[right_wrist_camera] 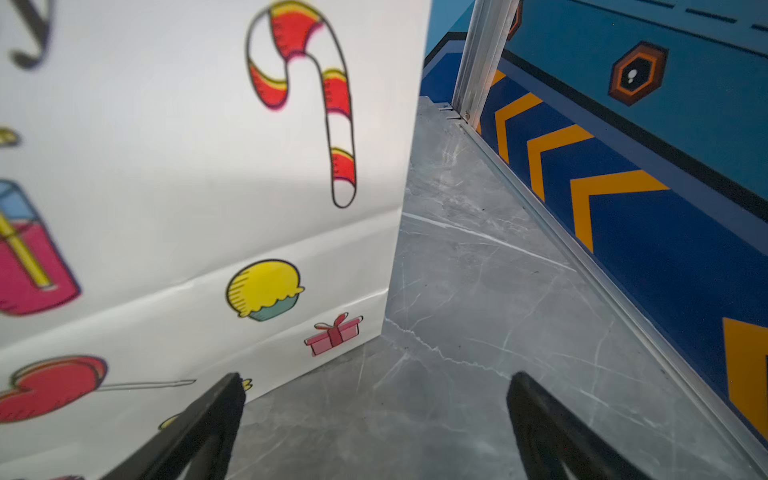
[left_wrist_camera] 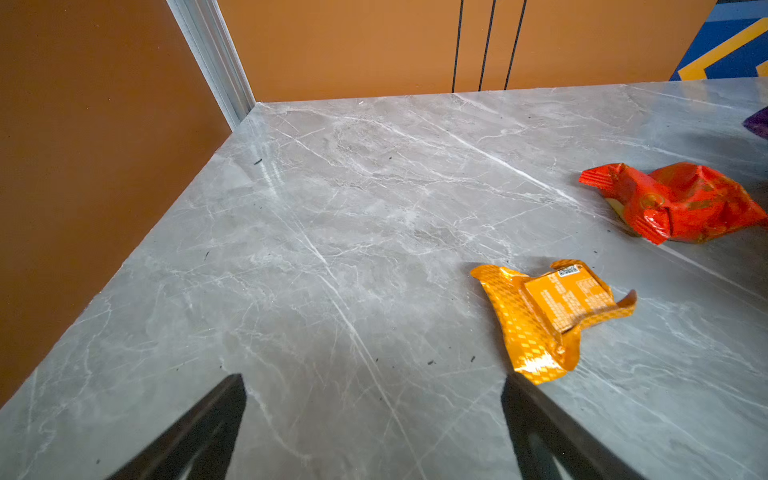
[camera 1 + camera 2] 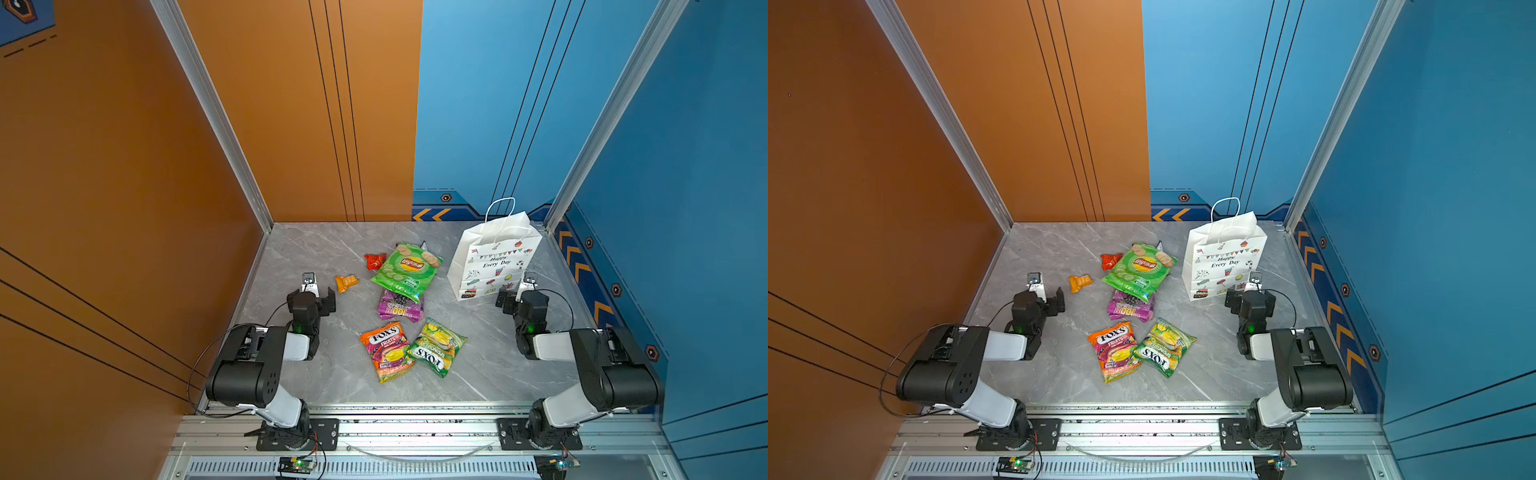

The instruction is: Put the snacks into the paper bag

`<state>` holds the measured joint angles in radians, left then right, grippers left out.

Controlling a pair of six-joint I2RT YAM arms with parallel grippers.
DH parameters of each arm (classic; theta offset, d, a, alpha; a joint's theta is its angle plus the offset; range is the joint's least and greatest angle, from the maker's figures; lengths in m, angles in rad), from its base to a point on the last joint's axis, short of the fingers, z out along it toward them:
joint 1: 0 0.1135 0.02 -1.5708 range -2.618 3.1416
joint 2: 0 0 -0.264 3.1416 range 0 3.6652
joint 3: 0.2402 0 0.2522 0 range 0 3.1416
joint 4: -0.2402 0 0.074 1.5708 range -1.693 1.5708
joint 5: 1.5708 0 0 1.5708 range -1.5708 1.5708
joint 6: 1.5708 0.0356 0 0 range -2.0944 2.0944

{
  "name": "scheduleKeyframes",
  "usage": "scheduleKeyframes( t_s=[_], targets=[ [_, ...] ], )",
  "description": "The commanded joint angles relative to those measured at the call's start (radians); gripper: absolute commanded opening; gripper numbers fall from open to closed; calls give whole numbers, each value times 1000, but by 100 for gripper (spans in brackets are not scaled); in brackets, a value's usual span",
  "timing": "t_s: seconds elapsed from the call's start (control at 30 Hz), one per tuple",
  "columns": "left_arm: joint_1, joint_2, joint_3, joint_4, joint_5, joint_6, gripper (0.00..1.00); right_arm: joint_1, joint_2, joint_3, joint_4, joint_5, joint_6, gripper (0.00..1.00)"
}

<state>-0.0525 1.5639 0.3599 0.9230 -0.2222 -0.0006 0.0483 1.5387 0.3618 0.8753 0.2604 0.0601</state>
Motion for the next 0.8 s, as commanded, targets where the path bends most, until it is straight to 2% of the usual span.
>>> scheduleKeyframes(
  t_s=[0.0, 0.77],
  targets=[
    [7, -2, 20, -4, 24, 4, 98, 12, -9, 6, 15, 23, 14, 100],
    [-4, -6, 15, -3, 31, 21, 98, -4, -9, 6, 11, -9, 20, 100]
  ],
)
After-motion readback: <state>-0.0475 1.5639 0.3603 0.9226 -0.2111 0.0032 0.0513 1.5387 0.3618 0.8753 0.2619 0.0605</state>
